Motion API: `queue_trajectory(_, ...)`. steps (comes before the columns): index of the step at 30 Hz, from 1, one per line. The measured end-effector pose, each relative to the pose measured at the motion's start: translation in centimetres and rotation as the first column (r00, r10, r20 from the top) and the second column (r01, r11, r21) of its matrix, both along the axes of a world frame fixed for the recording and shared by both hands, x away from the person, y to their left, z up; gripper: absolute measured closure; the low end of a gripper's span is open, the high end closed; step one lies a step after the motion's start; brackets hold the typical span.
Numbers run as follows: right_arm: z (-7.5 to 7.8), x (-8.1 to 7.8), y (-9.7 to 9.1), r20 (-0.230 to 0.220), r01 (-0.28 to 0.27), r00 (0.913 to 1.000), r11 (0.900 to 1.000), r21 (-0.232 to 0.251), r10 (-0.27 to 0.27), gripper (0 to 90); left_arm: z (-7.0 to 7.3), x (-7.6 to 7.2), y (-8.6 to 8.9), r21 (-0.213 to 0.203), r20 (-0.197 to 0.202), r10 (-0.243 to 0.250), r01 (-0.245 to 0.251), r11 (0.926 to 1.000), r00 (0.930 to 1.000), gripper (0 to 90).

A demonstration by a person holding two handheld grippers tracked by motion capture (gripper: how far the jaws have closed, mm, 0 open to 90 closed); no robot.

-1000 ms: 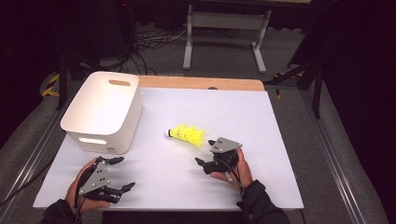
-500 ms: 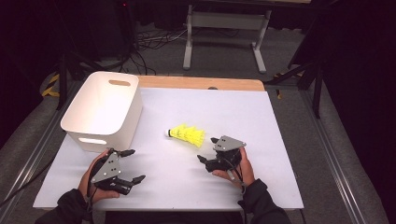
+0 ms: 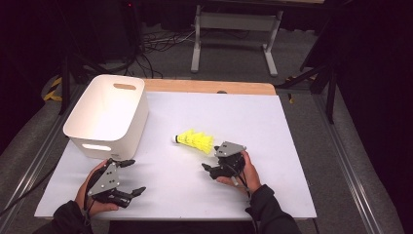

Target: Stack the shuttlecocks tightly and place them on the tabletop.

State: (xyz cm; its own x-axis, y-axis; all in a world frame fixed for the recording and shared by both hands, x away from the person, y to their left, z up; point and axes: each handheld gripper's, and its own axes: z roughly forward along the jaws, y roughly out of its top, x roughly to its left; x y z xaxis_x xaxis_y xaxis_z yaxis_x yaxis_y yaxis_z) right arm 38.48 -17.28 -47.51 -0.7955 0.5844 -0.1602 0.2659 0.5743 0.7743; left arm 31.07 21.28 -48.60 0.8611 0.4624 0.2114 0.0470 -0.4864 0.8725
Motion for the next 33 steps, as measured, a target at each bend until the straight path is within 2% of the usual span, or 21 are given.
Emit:
queue_trajectory(6,-0.2,1.3,1.1,-0.027,-0.013,0.9995,0.9995,0.028,0.014,26.5,0.0,0.0,0.3,0.000,0.001,0.001,-0.001,1.0000,1.0000,9.8)
queue_trajectory(9,-0.3,2.1,1.8,-0.032,-0.008,0.9995,0.9997,0.022,0.008,27.8,0.0,0.0,0.3,0.000,-0.001,-0.003,0.003,1.0000,1.0000,9.8)
queue_trajectory(13,-0.2,2.8,2.5,-0.052,-0.014,0.9985,0.9984,0.055,0.017,32.5,0.1,-0.5,0.1,0.003,0.011,-0.016,0.016,0.9999,0.9998,9.9)
queue_trajectory(16,-0.2,3.0,3.2,-0.049,-0.012,0.9987,0.9994,0.034,0.013,33.3,0.1,-0.6,0.1,0.007,0.011,-0.020,0.020,0.9998,0.9997,10.0)
queue_trajectory(22,-0.2,3.5,3.7,-0.056,-0.005,0.9984,0.9989,0.048,0.008,35.1,0.1,-0.6,0.3,-0.006,0.012,-0.011,0.011,0.9999,0.9999,10.2)
queue_trajectory(26,-0.3,3.9,4.1,-0.065,0.003,0.9979,0.9987,0.051,0.000,36.7,0.1,-0.7,0.2,0.001,0.011,-0.010,0.010,1.0000,0.9999,10.1)
queue_trajectory(33,-0.3,4.2,4.7,-0.061,0.018,0.9980,0.9989,0.043,-0.015,48.6,-0.1,-0.6,0.2,0.001,0.004,-0.013,0.013,0.9999,0.9999,10.0)
